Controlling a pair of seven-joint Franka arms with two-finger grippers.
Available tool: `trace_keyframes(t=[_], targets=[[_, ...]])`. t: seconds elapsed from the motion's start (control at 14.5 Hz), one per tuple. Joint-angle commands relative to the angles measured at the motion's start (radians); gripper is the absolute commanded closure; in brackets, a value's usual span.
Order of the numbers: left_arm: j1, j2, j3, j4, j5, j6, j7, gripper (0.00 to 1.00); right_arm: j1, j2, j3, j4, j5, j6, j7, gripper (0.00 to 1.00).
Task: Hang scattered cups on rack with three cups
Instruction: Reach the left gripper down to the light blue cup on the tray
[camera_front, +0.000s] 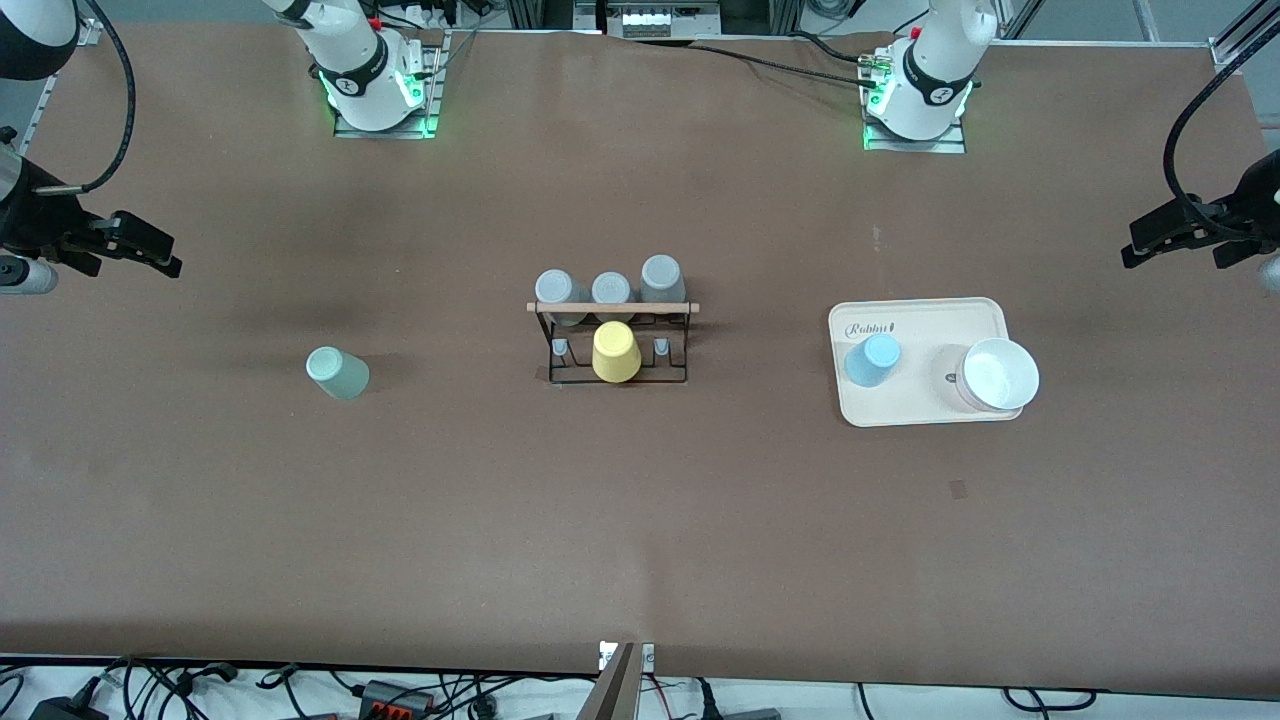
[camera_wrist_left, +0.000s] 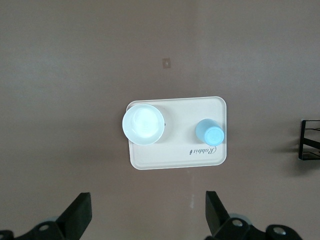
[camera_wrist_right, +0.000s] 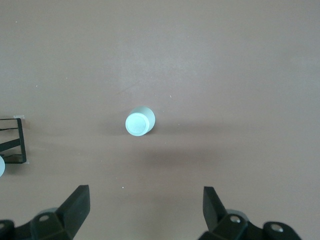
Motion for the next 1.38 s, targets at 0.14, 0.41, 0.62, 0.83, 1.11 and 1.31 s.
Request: trace_keyframes(t=[0.14,0.41,0.62,0.83,1.11,1.31], targets=[[0.0,0.006,0.003,0.025,-0.02,-0.018,0.004,0.0,-0.015,-0.033,0.013,0.004,-0.01,-0.023,-0.012,0.0],[-0.02,0.056,-0.008,0.016,-0.02,-0.018,-0.015,0.0,-0.015,-0.03,0.013,0.004,-0.01,-0.023,-0.012,0.0],[-0.032,0.099,-0.07,-0.036,-0.022,-0.002,-0.112,0.0,-0.015,-0.025,0.013,0.004,-0.01,-0.017,-0.012,0.0],[-0.031,0.101,-0.112,-0.186,-0.023,0.144,-0.181,0.0,-0.015,-0.023,0.013,0.004,-0.012,-0.017,-0.014,0.0],[-0.031,0.117,-0.155,-0.39,-0.068,0.386,-0.258,0.0,-0.015,-0.022,0.013,0.002,-0.012,-0.017,-0.012,0.0],[-0.031,0.144,-0.207,-0.545,-0.068,0.619,-0.322,0.0,-0.015,-0.022,0.013,0.002,-0.012,-0.018,-0.012,0.0]])
